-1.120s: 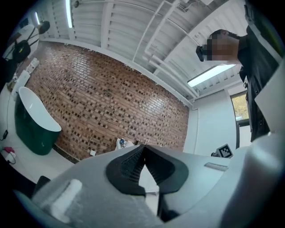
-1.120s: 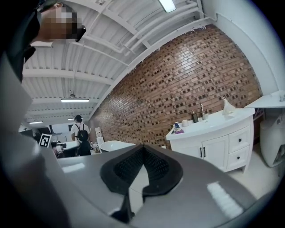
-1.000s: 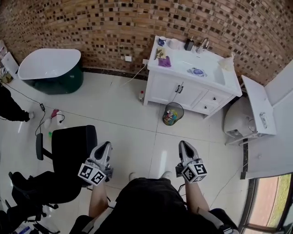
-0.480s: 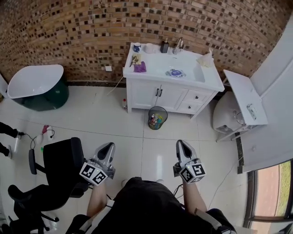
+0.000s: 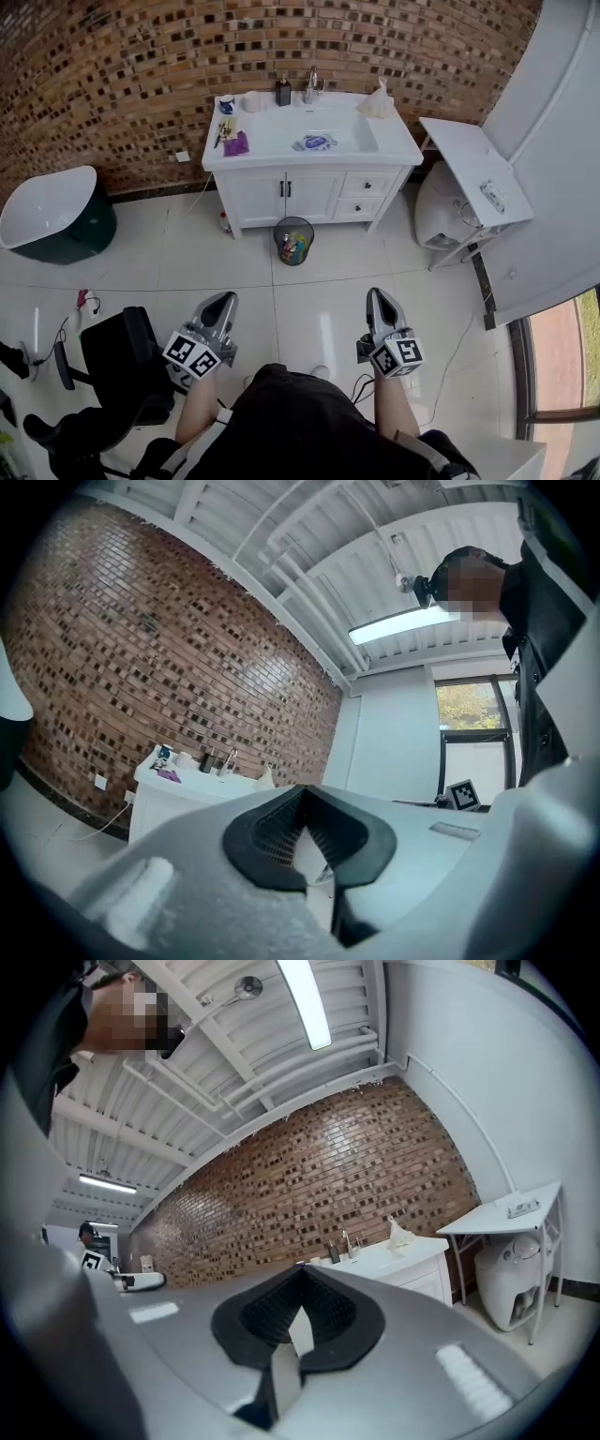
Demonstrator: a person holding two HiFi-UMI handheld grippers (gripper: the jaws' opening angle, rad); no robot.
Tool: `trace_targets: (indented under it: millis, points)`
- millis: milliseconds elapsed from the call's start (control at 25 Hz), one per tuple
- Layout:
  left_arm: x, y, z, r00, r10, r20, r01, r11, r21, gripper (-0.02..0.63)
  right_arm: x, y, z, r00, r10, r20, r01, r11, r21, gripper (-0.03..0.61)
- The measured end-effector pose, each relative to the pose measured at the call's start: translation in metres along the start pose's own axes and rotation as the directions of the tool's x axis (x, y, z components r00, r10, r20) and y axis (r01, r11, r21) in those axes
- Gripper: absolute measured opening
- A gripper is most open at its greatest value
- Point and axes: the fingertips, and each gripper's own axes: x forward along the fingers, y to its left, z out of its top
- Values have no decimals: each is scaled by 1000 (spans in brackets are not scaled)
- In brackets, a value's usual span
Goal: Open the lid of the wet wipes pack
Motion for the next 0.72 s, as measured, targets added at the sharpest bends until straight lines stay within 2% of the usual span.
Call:
trace_targets:
  millis: [320,720]
  points:
    - [67,-44,-18,990,-123,-62,124,992,9,0,-38,-61,4,994,-110,22,109,994,13,0]
    - [122,-107,-52,965,-217,-145,224,974,39,0,-96,-114,10,977,-210,30,210,978,-4,0]
